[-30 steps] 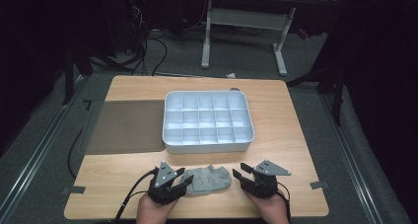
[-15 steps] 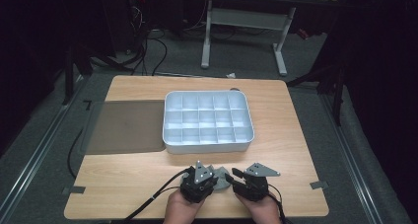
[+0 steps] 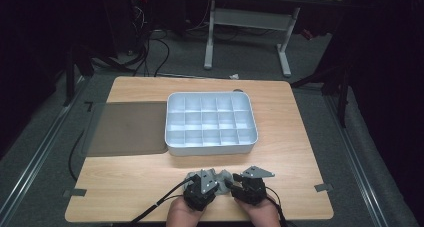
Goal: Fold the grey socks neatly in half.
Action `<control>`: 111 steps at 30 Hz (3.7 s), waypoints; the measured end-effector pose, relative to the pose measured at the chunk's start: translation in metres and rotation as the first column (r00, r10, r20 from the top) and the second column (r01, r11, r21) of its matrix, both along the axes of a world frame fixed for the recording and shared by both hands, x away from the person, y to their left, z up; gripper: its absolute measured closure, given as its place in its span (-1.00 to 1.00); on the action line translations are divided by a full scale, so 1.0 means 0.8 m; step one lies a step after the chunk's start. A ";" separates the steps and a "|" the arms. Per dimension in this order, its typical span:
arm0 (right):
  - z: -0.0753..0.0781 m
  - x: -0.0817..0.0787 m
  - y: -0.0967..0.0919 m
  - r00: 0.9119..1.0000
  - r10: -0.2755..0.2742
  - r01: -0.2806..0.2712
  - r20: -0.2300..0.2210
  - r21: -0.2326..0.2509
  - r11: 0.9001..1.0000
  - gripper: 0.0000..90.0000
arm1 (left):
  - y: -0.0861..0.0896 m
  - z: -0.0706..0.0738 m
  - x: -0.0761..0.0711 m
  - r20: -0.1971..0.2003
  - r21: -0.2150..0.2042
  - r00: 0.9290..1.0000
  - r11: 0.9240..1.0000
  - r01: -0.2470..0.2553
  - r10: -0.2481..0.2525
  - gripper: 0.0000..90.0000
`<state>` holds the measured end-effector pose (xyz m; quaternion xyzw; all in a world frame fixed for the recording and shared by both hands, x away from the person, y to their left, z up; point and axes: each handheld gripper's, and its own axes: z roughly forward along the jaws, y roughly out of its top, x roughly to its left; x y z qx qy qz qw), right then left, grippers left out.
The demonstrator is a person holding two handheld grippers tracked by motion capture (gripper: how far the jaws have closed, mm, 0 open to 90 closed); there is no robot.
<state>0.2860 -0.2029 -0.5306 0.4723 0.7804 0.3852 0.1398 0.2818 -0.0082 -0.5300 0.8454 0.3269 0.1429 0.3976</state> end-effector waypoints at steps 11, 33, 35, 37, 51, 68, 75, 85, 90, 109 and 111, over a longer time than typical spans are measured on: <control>0.001 -0.003 0.000 0.999 0.039 -0.039 -0.013 0.018 0.999 0.89 | 0.004 -0.001 -0.006 0.025 0.017 1.000 1.000 0.003 -0.004 0.86; 0.013 -0.016 -0.008 0.997 0.045 -0.050 0.062 0.079 0.996 0.92 | 0.062 0.021 0.001 0.039 -0.104 0.992 0.988 -0.118 0.123 0.56; 0.013 -0.016 -0.009 0.997 0.041 -0.046 0.061 0.077 0.996 0.92 | 0.083 0.019 0.006 0.011 -0.127 0.988 0.980 -0.154 0.157 0.43; 0.013 -0.016 -0.010 0.997 0.038 -0.043 0.063 0.077 0.996 0.92 | 0.097 0.013 0.009 -0.043 -0.167 0.982 0.968 -0.187 0.182 0.34; 0.010 -0.011 -0.019 0.999 -0.003 0.000 0.049 0.065 0.998 0.91 | 0.103 -0.004 0.018 -0.141 -0.187 0.969 0.956 -0.227 0.202 0.82; 0.034 -0.015 -0.011 0.995 -0.005 0.005 0.100 -0.002 1.000 0.90 | 0.097 0.002 0.010 -0.140 -0.280 0.978 0.941 -0.189 0.154 0.84; 0.045 -0.019 0.000 0.993 0.003 -0.002 0.119 -0.012 1.000 0.89 | 0.092 0.002 0.007 -0.144 -0.284 0.981 0.944 -0.166 0.129 0.82; 0.044 -0.017 0.000 0.995 0.005 -0.004 0.100 -0.003 1.000 0.89 | 0.052 0.024 0.004 -0.060 -0.225 0.996 0.971 -0.084 0.072 0.99; 0.045 -0.019 -0.003 0.995 0.010 -0.011 0.103 0.009 1.000 0.89 | 0.004 0.011 0.022 -0.064 -0.103 0.997 0.993 -0.050 0.043 0.99; 0.035 -0.018 -0.015 0.995 -0.009 0.005 0.097 0.037 0.999 0.89 | 0.012 0.019 0.024 -0.056 -0.096 0.996 0.993 -0.072 0.066 0.98; 0.035 -0.018 -0.016 0.996 -0.010 0.006 0.094 0.040 0.999 0.89 | 0.003 0.015 0.028 -0.075 -0.083 0.996 0.995 -0.062 0.056 1.00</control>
